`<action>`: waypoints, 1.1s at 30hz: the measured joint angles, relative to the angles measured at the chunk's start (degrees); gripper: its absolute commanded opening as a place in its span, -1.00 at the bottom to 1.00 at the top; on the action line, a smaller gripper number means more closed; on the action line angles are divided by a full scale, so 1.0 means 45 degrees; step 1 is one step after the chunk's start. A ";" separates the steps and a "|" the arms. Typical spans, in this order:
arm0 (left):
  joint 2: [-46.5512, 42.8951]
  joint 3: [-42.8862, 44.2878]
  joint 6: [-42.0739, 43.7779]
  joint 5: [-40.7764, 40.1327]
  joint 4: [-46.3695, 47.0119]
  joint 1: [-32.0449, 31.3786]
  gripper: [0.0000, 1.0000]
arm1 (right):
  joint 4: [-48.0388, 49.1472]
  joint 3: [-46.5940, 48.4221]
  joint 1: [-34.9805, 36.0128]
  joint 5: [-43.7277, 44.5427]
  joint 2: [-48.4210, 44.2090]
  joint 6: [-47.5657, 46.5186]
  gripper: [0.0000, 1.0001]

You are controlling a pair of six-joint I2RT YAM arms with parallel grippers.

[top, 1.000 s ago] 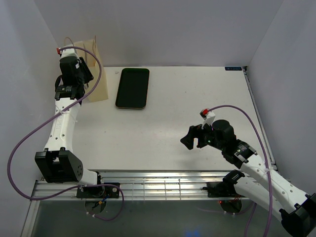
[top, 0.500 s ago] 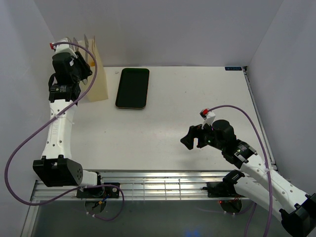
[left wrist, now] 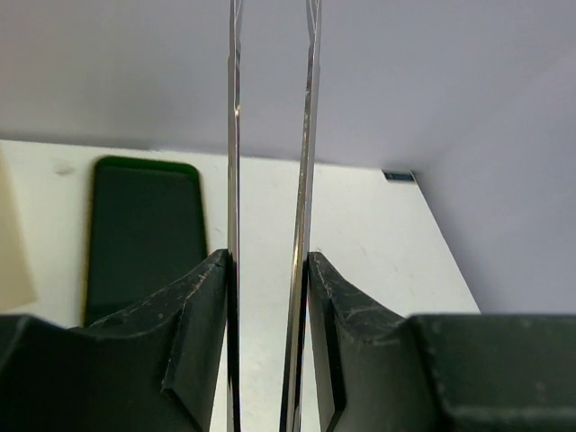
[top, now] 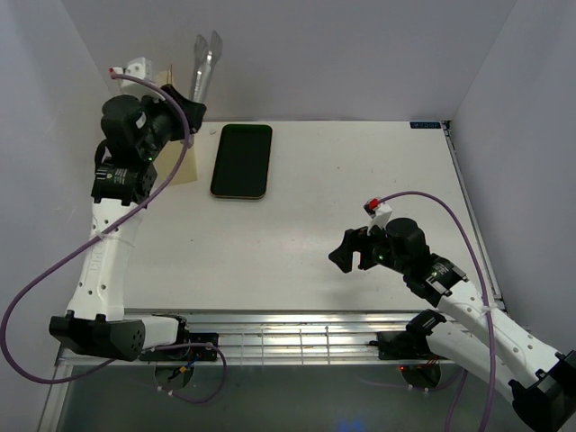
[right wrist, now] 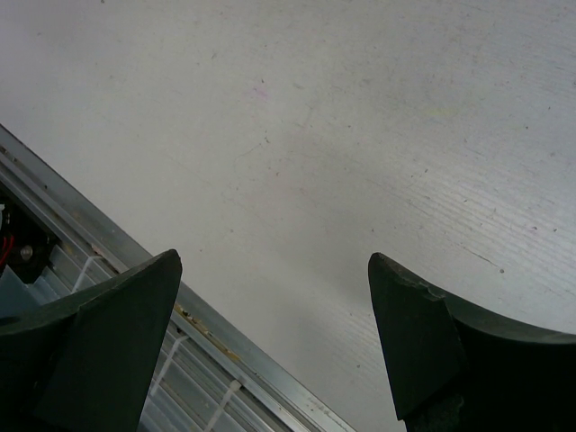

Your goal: Place the fake bread into the paper bag

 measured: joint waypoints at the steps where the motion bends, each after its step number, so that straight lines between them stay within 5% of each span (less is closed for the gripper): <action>1: 0.0010 -0.0233 0.0010 -0.0024 0.0063 -0.0646 -0.05 | -0.0005 0.0000 0.0000 0.0005 0.0015 0.0019 0.80; 8: 0.0117 -0.2759 0.0117 -0.0908 0.0656 -0.3706 -0.06 | 0.0000 -0.0015 0.0000 0.0049 -0.0117 0.0175 0.80; 33: 0.0617 -0.9836 -0.1899 -0.5571 0.4299 -0.7635 -0.11 | -0.0340 -0.0724 -0.0010 0.0146 -0.0860 0.0602 0.80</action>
